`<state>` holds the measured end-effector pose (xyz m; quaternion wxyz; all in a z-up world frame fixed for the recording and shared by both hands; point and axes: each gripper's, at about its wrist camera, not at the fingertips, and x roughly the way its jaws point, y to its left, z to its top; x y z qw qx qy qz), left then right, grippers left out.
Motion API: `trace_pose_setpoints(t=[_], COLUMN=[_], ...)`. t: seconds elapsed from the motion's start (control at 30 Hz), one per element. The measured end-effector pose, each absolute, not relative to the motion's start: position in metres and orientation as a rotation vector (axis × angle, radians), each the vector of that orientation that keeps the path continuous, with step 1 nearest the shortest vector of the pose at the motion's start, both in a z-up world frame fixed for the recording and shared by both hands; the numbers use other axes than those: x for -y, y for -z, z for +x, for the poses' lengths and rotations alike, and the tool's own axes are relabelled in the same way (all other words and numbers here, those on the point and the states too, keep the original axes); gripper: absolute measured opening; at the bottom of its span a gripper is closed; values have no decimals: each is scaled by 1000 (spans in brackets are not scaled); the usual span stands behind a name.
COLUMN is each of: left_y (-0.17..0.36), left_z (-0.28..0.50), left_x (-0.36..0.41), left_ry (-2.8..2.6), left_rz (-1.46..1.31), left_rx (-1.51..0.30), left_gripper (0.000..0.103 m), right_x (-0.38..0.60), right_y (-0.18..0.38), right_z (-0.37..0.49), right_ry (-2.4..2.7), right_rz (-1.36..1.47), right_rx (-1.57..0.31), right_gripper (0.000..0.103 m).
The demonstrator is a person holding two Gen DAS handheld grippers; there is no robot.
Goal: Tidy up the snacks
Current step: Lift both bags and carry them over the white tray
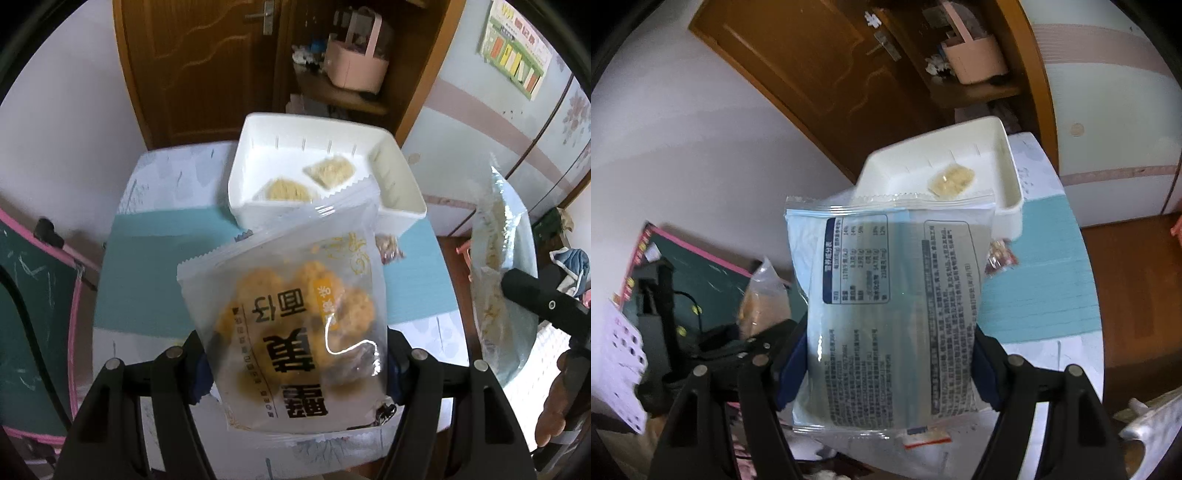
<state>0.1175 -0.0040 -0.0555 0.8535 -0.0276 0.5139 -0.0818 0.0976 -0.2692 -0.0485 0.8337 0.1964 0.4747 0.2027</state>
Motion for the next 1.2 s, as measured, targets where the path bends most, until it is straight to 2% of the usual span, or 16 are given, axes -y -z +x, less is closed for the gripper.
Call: trace_pose_setpoints(t=[0.37,0.63,0.9,1.2], left_y=[11,-2,10,53], left_z=[175,235,289,335], left_x=[8,23,37,45], left_ry=[156,153,144,138], left_rz=[18,74,99,84], left_rx=[-965,-916,-925,-1002], left_gripper=[70,70,70,70], right_x=[254,257,251,234], right_y=[11,0,-8,10], right_z=[149,206,260,307], right_ry=[-356,-298,-225,-188], right_rz=[213,208,176,141], right_rx=[-912,-893,-858,-898], right_gripper=[75,75,75,76])
